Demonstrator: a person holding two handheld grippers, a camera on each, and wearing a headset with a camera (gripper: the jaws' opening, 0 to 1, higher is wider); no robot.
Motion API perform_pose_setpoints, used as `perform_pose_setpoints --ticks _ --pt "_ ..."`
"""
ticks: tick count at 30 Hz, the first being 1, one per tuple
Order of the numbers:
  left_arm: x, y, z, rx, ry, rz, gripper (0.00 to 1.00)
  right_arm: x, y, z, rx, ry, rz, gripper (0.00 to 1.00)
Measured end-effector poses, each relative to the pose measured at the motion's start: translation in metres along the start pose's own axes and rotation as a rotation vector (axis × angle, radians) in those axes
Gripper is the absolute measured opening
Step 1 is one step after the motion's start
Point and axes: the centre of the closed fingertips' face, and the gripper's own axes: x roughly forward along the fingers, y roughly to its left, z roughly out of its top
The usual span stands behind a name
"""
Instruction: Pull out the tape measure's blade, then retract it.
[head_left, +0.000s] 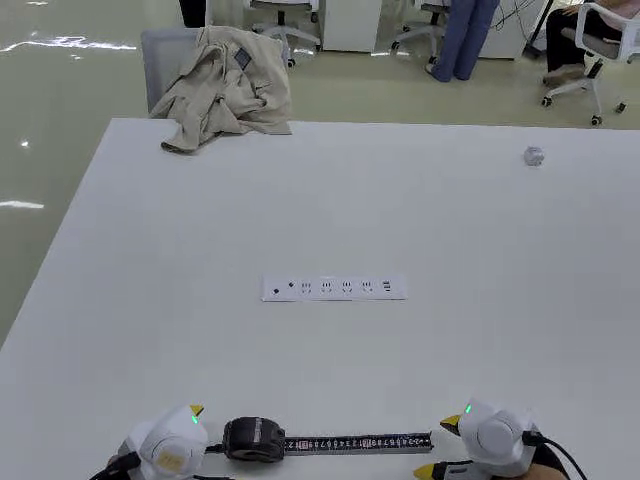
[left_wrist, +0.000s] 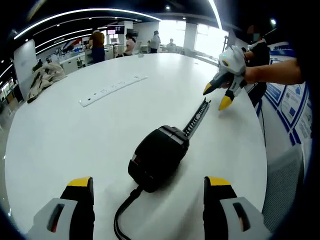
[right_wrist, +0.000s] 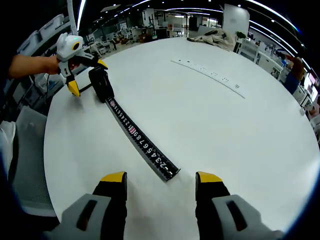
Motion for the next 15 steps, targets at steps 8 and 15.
perform_pose_setpoints --ticks 8,15 --pt "-0.008 -0.006 -0.002 -0.075 -0.017 0.049 0.89 -0.006 0.007 0.003 0.057 -0.038 -0.051 0.60" --pt "-0.018 -0.006 -0.003 -0.155 -0.038 0.124 0.90 -0.014 0.015 0.003 0.112 -0.068 -0.086 0.61"
